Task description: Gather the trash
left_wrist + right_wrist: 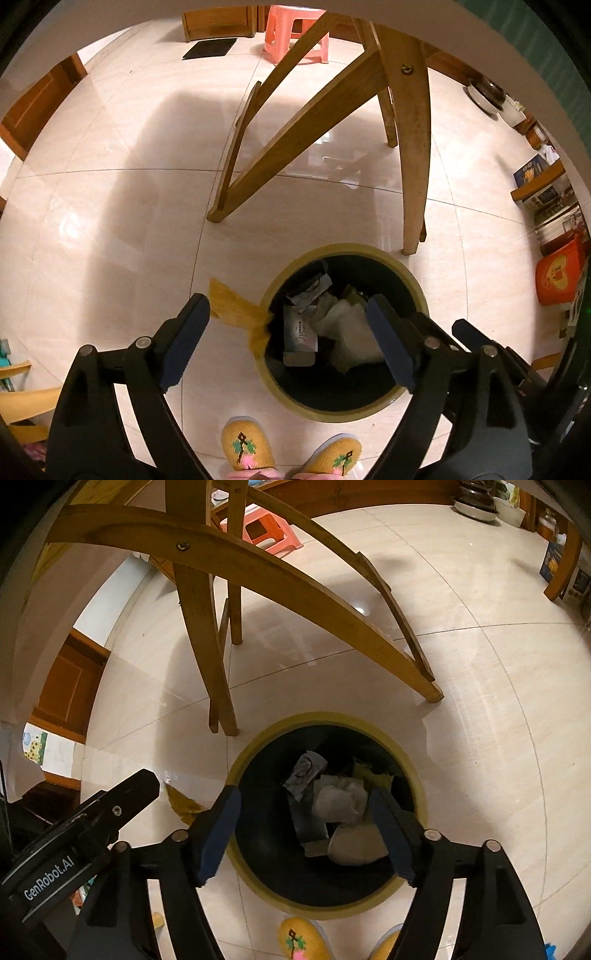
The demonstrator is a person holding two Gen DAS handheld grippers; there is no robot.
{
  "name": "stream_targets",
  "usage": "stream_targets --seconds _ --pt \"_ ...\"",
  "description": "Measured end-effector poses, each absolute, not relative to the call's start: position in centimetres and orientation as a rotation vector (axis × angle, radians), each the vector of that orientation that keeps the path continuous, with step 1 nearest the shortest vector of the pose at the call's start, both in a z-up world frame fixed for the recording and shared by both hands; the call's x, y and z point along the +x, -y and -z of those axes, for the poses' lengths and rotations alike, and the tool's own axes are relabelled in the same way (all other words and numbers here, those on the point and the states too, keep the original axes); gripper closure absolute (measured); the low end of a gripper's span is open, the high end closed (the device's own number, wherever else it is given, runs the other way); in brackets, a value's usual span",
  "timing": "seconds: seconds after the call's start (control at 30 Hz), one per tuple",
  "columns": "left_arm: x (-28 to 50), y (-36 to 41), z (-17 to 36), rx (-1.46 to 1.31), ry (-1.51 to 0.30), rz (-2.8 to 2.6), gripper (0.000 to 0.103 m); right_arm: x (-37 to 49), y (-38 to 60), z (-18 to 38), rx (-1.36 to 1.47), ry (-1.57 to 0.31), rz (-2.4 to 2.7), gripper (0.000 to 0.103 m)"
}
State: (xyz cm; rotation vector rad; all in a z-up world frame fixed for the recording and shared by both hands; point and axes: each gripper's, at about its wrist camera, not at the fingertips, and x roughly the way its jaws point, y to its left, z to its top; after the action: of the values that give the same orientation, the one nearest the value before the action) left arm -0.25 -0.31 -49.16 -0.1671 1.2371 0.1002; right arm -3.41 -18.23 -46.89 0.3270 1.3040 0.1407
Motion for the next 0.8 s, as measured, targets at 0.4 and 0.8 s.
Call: stream_targets --seconds 0.4,0.8 --pt "-1.3 -1.2 46.6 -0.167 -1.213 -0.123 0.011 -4.0 18.1 45.0 0.323 -1.278 -0.108 0.016" --pt "-5.4 -3.5 41.1 -0.245 -1.168 -0.131 0.011 -7.1 19.7 38.7 0.316 -1.238 -0.084 0.015"
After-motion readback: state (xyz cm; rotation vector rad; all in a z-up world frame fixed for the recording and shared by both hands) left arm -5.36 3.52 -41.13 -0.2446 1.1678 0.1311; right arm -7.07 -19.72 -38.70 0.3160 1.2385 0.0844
